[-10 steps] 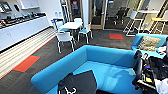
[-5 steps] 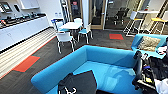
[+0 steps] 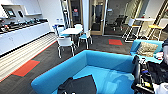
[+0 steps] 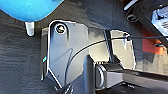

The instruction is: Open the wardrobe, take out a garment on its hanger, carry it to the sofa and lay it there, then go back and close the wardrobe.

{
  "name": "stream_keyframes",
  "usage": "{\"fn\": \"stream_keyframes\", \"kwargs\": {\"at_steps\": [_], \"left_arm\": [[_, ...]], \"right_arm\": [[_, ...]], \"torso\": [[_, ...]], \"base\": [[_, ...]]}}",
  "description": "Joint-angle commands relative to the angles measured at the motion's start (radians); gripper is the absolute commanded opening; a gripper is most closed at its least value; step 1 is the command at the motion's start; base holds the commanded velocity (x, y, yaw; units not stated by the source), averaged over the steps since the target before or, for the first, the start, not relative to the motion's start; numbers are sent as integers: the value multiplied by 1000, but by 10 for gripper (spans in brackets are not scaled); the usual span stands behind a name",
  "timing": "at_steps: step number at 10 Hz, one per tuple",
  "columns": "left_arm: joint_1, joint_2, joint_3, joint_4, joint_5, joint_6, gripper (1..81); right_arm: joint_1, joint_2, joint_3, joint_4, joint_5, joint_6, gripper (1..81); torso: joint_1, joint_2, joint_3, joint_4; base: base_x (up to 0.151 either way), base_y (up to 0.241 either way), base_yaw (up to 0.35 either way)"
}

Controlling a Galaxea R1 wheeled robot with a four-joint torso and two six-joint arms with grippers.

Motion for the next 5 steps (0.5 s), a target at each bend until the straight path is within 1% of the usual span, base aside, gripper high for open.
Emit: {"fn": "stream_keyframes", "kwargs": {"at_steps": [1, 2, 3, 5], "left_arm": [[30, 93, -90, 18, 18, 45, 811], [39, 108, -102, 18, 20, 47, 811], [44, 128, -124, 18, 20, 47, 811], [53, 149, -144, 18, 20, 47, 811]], "right_arm": [[20, 25, 14, -6, -64, 0, 811], [20, 28, 14, -7, -66, 0, 811], [20, 30, 14, -7, -70, 0, 811], [17, 34, 9, -7, -73, -3, 811]], "torso": [[0, 0, 80, 0], [0, 0, 31, 0], [0, -1, 52, 0], [0, -2, 66, 0]], "base": [[0, 0, 0], [0, 0, 0], [0, 0, 0], [0, 0, 0]]}}
